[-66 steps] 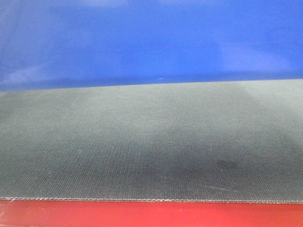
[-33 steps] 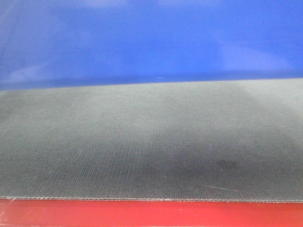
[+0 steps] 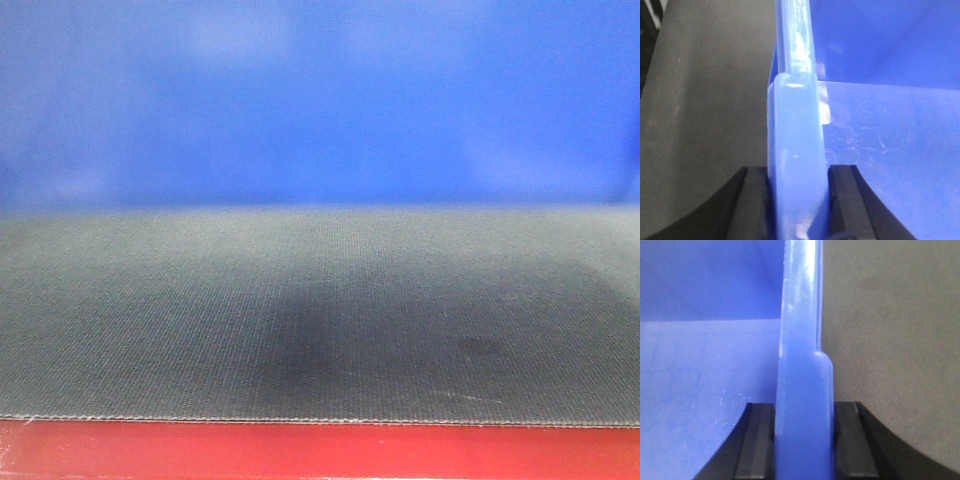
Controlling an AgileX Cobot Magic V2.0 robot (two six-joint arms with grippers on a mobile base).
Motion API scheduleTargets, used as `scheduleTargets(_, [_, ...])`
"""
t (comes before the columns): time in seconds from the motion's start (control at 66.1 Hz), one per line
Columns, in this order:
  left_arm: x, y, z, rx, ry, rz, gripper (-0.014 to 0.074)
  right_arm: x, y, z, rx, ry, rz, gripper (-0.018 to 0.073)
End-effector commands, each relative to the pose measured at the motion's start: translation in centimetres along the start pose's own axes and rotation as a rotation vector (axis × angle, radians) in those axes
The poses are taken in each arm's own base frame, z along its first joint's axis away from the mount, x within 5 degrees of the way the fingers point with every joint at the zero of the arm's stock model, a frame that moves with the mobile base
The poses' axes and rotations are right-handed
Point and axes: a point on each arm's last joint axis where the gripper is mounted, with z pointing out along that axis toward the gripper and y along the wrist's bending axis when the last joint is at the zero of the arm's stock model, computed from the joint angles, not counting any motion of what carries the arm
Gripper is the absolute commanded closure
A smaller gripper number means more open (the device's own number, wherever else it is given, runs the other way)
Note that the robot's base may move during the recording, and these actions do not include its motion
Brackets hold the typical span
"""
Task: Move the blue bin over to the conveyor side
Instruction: 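Carry the blue bin over the dark conveyor belt with both grippers, then lower the blue bin onto the conveyor belt and open both grippers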
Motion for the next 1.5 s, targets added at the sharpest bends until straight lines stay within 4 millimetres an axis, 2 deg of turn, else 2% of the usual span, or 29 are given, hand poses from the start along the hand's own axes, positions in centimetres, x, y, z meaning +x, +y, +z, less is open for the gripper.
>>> scheduleTargets(0.0, [-1.4, -0.1, 0.8, -0.001, -0.095, 0.024, 0.0614, -1.2, -0.4, 0.5, 0.038, -0.074, -0.023, 0.0648])
scheduleTargets(0.121, [-1.6, 0.1, 3.4, -0.019, -0.036, 0.026, 0.0614, -1.2, -0.5, 3.3, 0.048, -0.006, -0.021, 0.0648])
scheduleTargets(0.272, [-1.4, 0.4, 6.2, -0.030, 0.005, 0.025, 0.0614, 0.0, -0.8, 6.3, 0.044, 0.015, -0.018, 0.0648])
scheduleTargets(0.439, [0.2, 0.8, 8.0, -0.034, 0.028, 0.019, 0.0614, 1.3, -1.1, 8.5, 0.049, 0.016, -0.021, 0.0648])
scheduleTargets(0.696, [3.1, 1.7, 10.7, -0.049, 0.064, 0.016, 0.0614, 1.8, -1.3, 10.4, 0.046, 0.004, -0.061, 0.0648])
scheduleTargets(0.878, [4.6, 2.1, 11.8, -0.054, 0.078, 0.013, 0.0614, 1.9, -1.3, 11.2, 0.048, 0.019, -0.069, 0.0648])
scheduleTargets(1.287, [4.7, 2.1, 12.1, -0.050, 0.048, 0.013, 0.0611, 1.8, -1.3, 11.1, 0.048, 0.018, -0.069, 0.0643])
scheduleTargets(1.332, [4.7, 2.1, 12.1, -0.050, 0.046, 0.013, 0.0590, 1.9, -1.3, 11.1, 0.049, 0.022, -0.069, 0.0615])
scheduleTargets(1.377, [4.6, 2.1, 12.1, -0.050, 0.044, 0.013, 0.0558, 1.9, -1.3, 11.1, 0.049, 0.024, -0.069, 0.0544])
scheduleTargets(1.483, [4.5, 2.1, 12.1, -0.049, 0.038, 0.014, 0.0389, 2.1, -1.4, 11.1, 0.052, 0.045, -0.069, 0.0273])
